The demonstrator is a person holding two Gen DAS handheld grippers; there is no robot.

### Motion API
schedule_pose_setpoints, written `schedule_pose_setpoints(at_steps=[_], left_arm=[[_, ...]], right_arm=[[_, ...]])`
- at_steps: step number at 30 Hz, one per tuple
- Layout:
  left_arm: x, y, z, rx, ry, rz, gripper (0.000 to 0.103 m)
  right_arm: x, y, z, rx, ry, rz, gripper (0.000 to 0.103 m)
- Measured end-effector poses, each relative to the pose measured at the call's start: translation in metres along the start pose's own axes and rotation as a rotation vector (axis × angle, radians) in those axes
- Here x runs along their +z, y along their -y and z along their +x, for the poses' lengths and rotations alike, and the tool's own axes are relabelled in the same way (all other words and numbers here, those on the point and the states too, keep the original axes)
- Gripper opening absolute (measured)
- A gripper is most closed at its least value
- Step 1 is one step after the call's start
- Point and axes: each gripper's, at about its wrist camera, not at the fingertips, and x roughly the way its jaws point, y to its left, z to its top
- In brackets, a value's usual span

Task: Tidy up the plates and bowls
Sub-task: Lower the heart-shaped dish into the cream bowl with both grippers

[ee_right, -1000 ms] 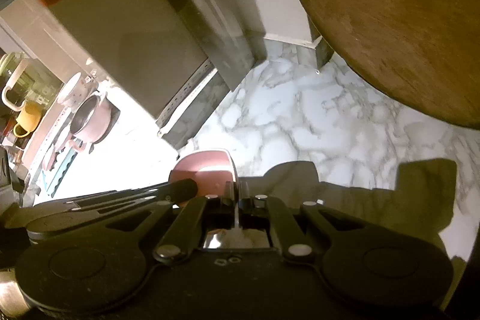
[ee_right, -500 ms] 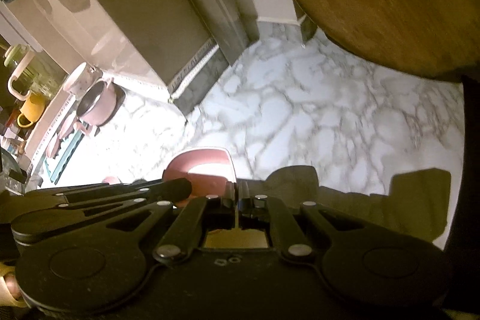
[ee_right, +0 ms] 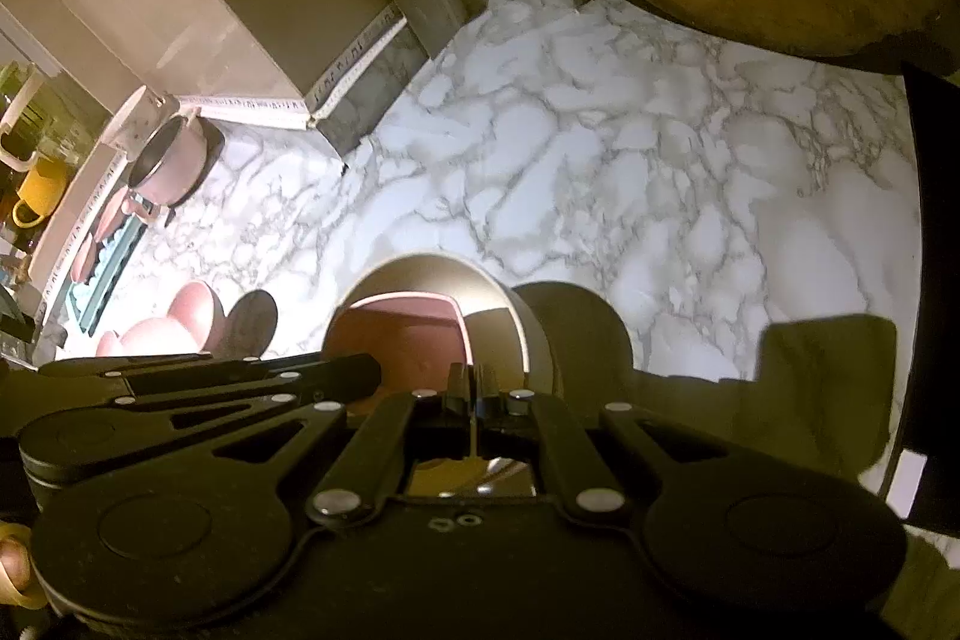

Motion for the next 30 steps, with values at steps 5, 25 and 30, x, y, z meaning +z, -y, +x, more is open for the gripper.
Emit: schedule_pose_setpoints(at_steps=[5,25,30], left_arm=[[-0.002,-0.005,0.001,0.002,-0.003,0.002,0.01],[-0.006,-0.012,-0.008,-0.025,0.013,0.015,0.01],[-0.009,-0.009,-0.017,-0.036,0.036,0.033,0.01]], right_arm=[[-0.005,-0.001,0.006,-0.013,-0.005,0.001,0.001],[-0.006,-0.01,0.014,-0.075,-0.003,-0.017,0.014],[-0.011,-0.02,0.003,-0.067,0.02,-0.05,0.028]])
